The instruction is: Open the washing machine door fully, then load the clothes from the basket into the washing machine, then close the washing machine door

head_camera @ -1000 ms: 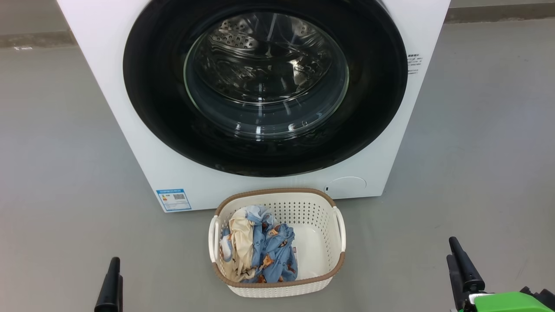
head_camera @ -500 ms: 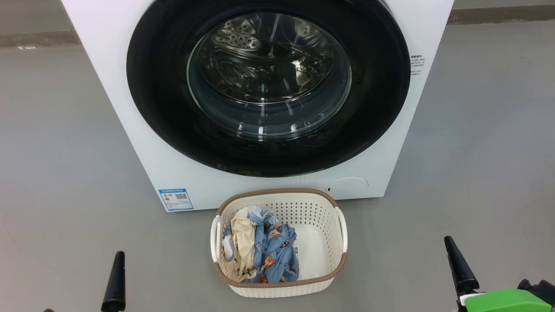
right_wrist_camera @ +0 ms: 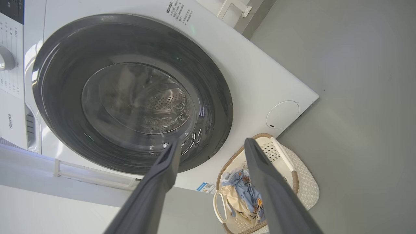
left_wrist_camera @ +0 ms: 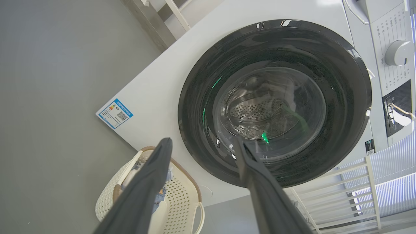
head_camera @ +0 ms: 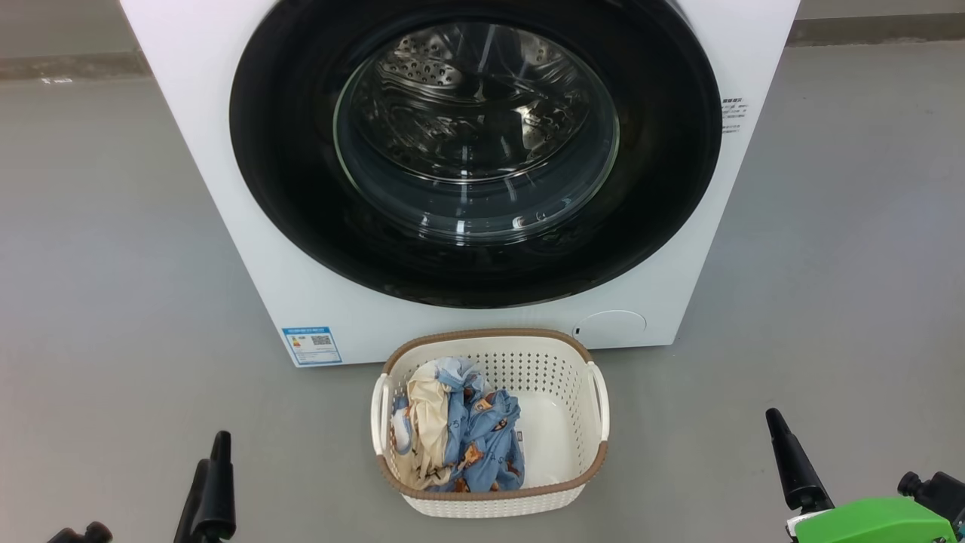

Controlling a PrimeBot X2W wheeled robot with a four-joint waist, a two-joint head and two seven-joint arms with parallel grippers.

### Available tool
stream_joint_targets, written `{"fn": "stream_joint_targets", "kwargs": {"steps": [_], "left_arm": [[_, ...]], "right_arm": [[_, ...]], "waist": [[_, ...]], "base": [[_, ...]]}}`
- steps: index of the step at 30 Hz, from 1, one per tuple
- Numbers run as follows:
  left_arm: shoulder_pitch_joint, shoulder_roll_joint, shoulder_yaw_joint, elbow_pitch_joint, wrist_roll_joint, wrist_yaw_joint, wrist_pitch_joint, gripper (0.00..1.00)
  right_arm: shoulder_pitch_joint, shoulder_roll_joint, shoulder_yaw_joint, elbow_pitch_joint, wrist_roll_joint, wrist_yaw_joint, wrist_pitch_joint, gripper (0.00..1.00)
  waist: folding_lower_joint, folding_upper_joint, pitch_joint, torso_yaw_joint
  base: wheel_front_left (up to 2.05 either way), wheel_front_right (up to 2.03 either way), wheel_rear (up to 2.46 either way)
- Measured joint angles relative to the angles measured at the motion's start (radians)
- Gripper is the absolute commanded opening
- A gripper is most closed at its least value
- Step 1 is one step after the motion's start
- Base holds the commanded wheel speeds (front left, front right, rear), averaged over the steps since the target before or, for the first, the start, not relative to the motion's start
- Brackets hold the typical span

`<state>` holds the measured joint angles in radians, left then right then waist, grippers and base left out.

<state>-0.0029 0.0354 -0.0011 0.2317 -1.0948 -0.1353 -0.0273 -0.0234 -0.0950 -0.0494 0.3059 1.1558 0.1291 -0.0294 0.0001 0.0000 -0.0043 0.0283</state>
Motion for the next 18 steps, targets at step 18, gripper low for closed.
{"fn": "stream_joint_targets", "kwargs": {"steps": [18], "left_arm": [[0.019,0.017,-0.033,-0.027,0.219,0.000,-0.054,1.00]], "right_arm": [[0.000,-0.027,0.017,-0.004,-0.201,0.000,-0.053,1.00]], "waist": [[0.0000,0.0000,0.001,0.013]], "base": [[0.00,0.00,0.00]]}}
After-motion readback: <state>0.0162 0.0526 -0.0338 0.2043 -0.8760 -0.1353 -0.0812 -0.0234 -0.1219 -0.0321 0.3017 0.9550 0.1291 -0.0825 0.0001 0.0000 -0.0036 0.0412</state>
